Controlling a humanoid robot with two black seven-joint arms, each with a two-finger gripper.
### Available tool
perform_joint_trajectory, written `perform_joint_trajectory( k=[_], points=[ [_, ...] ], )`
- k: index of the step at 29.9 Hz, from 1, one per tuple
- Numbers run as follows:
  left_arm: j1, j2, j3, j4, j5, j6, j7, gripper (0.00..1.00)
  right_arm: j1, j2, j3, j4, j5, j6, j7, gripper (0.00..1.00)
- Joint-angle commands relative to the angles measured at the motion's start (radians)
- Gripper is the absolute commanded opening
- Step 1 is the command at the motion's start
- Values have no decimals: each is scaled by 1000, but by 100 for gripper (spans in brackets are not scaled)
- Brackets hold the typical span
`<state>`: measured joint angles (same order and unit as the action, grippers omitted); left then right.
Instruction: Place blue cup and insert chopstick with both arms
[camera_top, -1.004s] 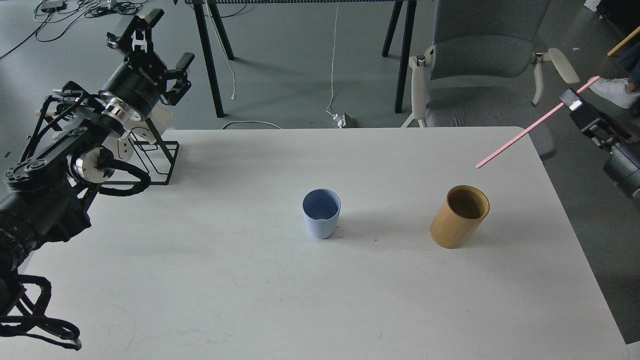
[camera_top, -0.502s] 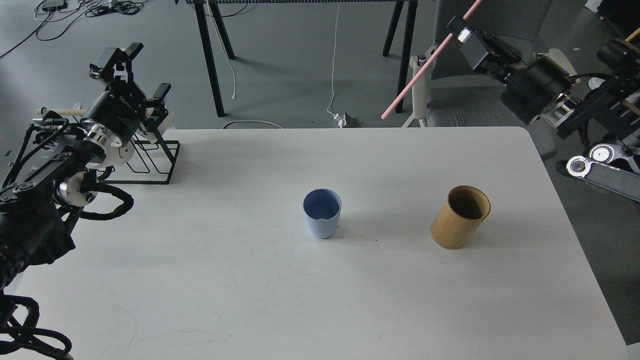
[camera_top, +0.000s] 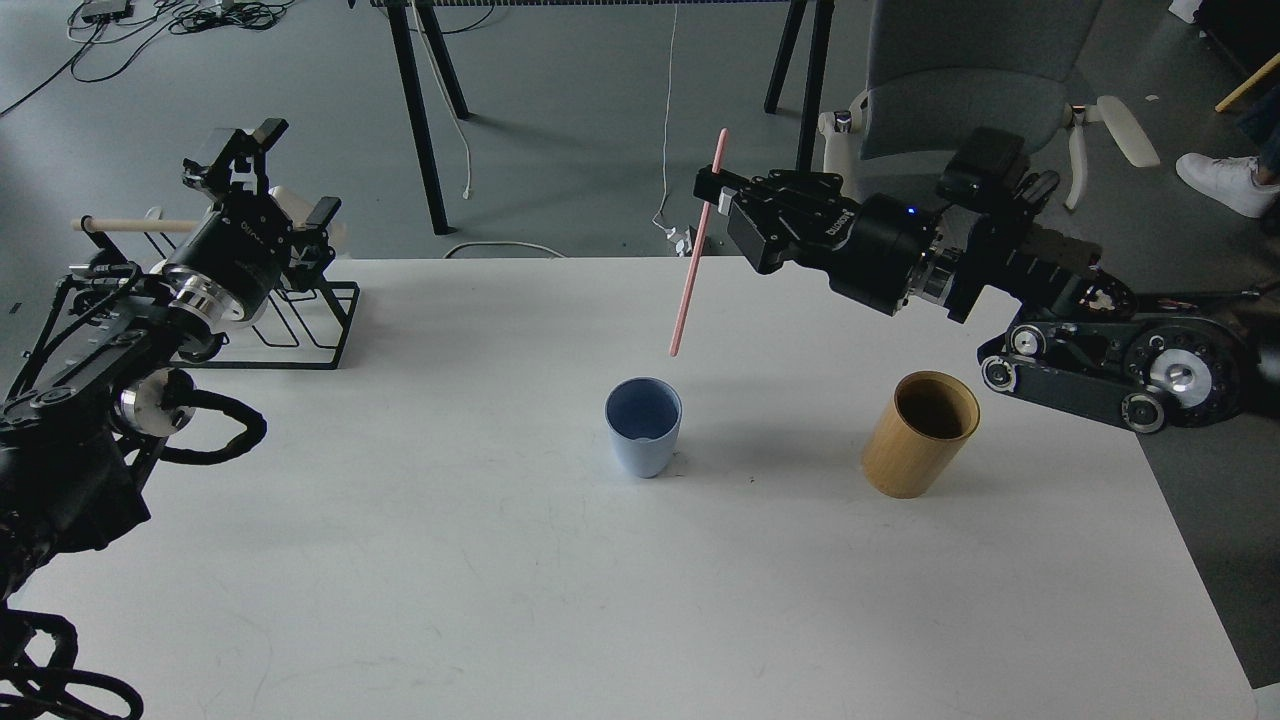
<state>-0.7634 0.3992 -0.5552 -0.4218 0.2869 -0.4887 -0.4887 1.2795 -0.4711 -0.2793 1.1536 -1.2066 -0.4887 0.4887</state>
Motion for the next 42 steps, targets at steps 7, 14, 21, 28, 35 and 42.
perform_joint_trajectory(
  k=[7, 14, 21, 28, 35, 42],
  points=[
    [12, -2, -2, 0, 0, 0, 0, 98, -37, 57, -43, -54, 1, 0, 0, 2],
    [12, -3, 0, 0, 0, 0, 0, 98, -66, 91, -41, -80, 4, 0, 0, 2],
    [22, -2, 1, 0, 0, 0, 0, 98, -92, 126, -41, -103, 4, 0, 0, 3],
    [27, 0, 1, 0, 0, 0, 0, 98, -123, 169, -26, -141, 12, 0, 0, 60],
    [32, 0, 0, 0, 0, 0, 0, 98, -123, 172, 48, -130, 50, 0, 0, 94],
    [13, -23, -15, -12, -3, 0, 0, 98, -126, 131, 196, -52, 353, 0, 0, 95]
  ],
)
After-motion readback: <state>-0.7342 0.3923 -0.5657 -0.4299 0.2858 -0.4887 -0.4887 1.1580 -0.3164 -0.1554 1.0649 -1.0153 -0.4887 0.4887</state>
